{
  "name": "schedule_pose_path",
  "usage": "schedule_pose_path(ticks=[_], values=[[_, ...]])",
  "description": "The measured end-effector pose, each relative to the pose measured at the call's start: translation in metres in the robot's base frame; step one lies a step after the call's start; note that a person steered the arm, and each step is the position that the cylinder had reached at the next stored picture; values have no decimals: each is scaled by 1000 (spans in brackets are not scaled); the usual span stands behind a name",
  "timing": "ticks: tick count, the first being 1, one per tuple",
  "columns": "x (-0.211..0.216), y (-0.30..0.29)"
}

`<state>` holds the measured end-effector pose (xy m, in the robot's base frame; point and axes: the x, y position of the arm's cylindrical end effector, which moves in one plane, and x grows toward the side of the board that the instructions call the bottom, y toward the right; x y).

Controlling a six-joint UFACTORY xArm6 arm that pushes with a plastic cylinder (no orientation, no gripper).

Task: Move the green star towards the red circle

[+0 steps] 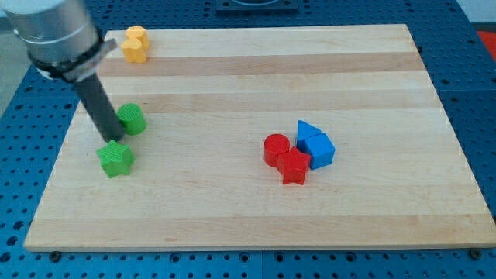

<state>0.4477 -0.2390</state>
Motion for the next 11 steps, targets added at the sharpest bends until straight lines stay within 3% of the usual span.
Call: schedule_pose_path(ticks=[2, 3, 7, 9, 10, 11], values=[[18, -64], [37, -59], [47, 121], [-5, 23], [-3, -34], [33, -45]])
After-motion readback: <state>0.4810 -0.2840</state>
